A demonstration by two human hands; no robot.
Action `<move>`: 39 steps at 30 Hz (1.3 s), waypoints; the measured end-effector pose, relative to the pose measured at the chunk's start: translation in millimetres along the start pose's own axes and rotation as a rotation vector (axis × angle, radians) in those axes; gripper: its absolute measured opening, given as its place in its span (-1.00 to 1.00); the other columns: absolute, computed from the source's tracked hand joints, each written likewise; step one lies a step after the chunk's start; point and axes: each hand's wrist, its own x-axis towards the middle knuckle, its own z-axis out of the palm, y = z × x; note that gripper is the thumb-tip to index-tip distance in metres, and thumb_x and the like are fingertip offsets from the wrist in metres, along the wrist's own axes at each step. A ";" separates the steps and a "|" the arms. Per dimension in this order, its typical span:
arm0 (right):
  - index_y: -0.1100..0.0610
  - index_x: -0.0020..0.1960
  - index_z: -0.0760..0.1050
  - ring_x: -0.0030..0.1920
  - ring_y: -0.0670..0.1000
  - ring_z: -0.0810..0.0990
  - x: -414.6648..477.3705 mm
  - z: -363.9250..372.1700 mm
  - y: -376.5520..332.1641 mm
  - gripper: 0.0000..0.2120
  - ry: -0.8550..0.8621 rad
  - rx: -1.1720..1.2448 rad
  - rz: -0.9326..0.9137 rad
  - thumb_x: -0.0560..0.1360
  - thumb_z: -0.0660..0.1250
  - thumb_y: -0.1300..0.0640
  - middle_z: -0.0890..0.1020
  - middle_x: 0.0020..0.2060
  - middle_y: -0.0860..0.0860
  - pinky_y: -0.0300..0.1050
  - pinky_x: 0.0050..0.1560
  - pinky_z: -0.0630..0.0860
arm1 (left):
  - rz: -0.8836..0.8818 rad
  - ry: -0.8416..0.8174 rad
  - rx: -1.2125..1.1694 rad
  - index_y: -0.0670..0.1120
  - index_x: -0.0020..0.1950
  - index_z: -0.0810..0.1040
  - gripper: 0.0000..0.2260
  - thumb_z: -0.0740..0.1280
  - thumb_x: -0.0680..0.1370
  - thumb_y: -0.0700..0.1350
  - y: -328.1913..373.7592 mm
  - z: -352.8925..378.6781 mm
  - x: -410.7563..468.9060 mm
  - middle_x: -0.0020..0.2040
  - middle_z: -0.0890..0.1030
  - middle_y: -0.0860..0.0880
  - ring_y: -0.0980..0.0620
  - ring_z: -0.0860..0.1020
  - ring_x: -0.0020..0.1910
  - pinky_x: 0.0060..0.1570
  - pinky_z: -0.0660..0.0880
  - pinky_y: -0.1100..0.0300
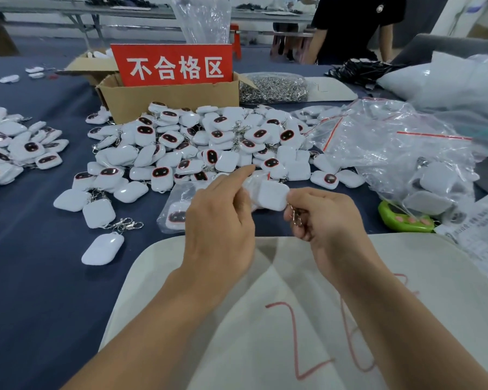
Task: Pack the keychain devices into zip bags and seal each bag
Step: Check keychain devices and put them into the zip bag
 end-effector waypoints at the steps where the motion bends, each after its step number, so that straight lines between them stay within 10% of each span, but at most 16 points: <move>1: 0.15 -0.38 0.65 -0.53 -0.03 0.36 -0.5 0.0 0.3 -0.70 -0.008 -0.010 -0.002 0.50 0.38 0.32 0.56 -0.47 0.10 -0.25 -0.54 0.27 | -0.004 0.009 0.000 -0.02 0.40 0.60 -0.64 0.24 0.65 -0.28 -0.2 -0.1 0.3 0.01 0.67 0.01 -0.04 0.56 -0.02 0.00 0.37 0.24; 6: 0.07 -0.33 0.66 -0.50 -0.05 0.44 -7.3 7.6 6.4 -0.80 -0.059 -0.252 -0.203 0.45 0.36 0.20 0.62 -0.47 0.02 -0.21 -0.43 0.44 | 0.044 0.028 0.003 -0.02 0.37 0.62 -0.65 0.24 0.64 -0.25 3.4 -1.0 -1.2 0.01 0.69 -0.01 -0.11 0.58 -0.04 0.02 0.50 0.01; 15: 0.08 -0.40 0.32 -0.39 0.01 0.39 -3.4 16.4 17.4 -0.64 0.034 -0.861 -0.220 0.55 0.28 0.20 0.51 -0.49 -0.11 -0.15 -0.40 0.35 | 0.291 -0.056 -0.121 -0.09 0.32 0.65 -0.70 0.29 0.62 -0.23 12.5 4.5 -15.9 0.02 0.71 0.02 0.05 0.63 -0.02 0.08 0.52 0.20; 18: 0.15 -0.31 0.46 -0.27 0.18 0.49 -4.1 9.2 11.4 -0.78 0.089 -1.044 -0.272 0.49 0.26 0.12 0.57 -0.39 -0.01 -0.04 -0.25 0.42 | 0.164 0.029 -0.188 -0.01 0.23 0.70 -0.76 0.28 0.67 -0.06 6.7 1.4 -9.6 -0.01 0.70 0.22 0.37 0.58 -0.09 -0.05 0.43 0.47; 23: -0.01 -0.38 0.56 -0.43 -0.01 0.41 10.9 -14.6 1.9 -0.73 0.467 -0.690 -0.425 0.49 0.32 0.11 0.50 -0.54 -0.10 -0.11 -0.28 0.41 | -0.425 0.364 -0.561 0.13 -0.07 0.74 -0.75 0.25 0.59 0.00 -30.5 -11.8 32.1 -0.24 0.69 0.14 0.20 0.39 -0.43 -0.42 0.43 0.28; 27: -0.04 0.19 0.70 -0.23 -0.25 0.58 22.1 -12.3 6.4 -0.58 0.069 -0.679 -0.395 0.53 0.28 0.37 0.67 -0.12 -0.23 -0.38 -0.09 0.45 | -0.658 0.498 -0.604 0.10 -0.05 0.75 -0.72 0.29 0.50 -0.21 -59.5 -24.1 49.6 -0.25 0.72 0.10 0.20 0.42 -0.42 -0.41 0.37 0.41; 29: -0.07 0.37 0.58 0.05 -0.39 0.55 23.5 -9.8 9.9 -0.41 -0.293 -0.855 -0.412 0.45 0.42 0.41 0.63 0.12 -0.24 -0.40 0.08 0.47 | -0.639 0.437 -0.546 0.13 -0.08 0.75 -0.71 0.32 0.44 -0.22 -63.3 -24.6 49.0 -0.21 0.73 0.16 0.23 0.49 -0.38 -0.28 0.43 0.39; 32: -0.15 0.53 0.41 0.56 -0.10 0.25 28.1 -7.4 14.0 -0.23 -0.441 -1.180 -0.433 0.41 0.54 0.28 0.38 0.54 -0.12 -0.10 0.51 0.23 | -0.505 0.151 -0.342 0.25 -0.16 0.74 -0.72 0.40 0.42 -0.17 -63.0 -21.3 45.8 -0.21 0.71 0.26 0.32 0.61 -0.28 -0.21 0.53 0.33; 39: -0.05 0.11 0.53 0.11 0.04 0.52 30.0 -21.8 17.4 -0.56 -0.002 -1.021 -0.382 0.38 0.29 0.39 0.57 0.11 -0.08 -0.08 0.05 0.44 | -0.365 -0.400 -0.283 0.19 0.05 0.72 -0.61 0.59 0.25 -0.04 -82.2 -31.6 43.2 -0.04 0.72 0.20 0.25 0.63 -0.11 -0.06 0.51 0.36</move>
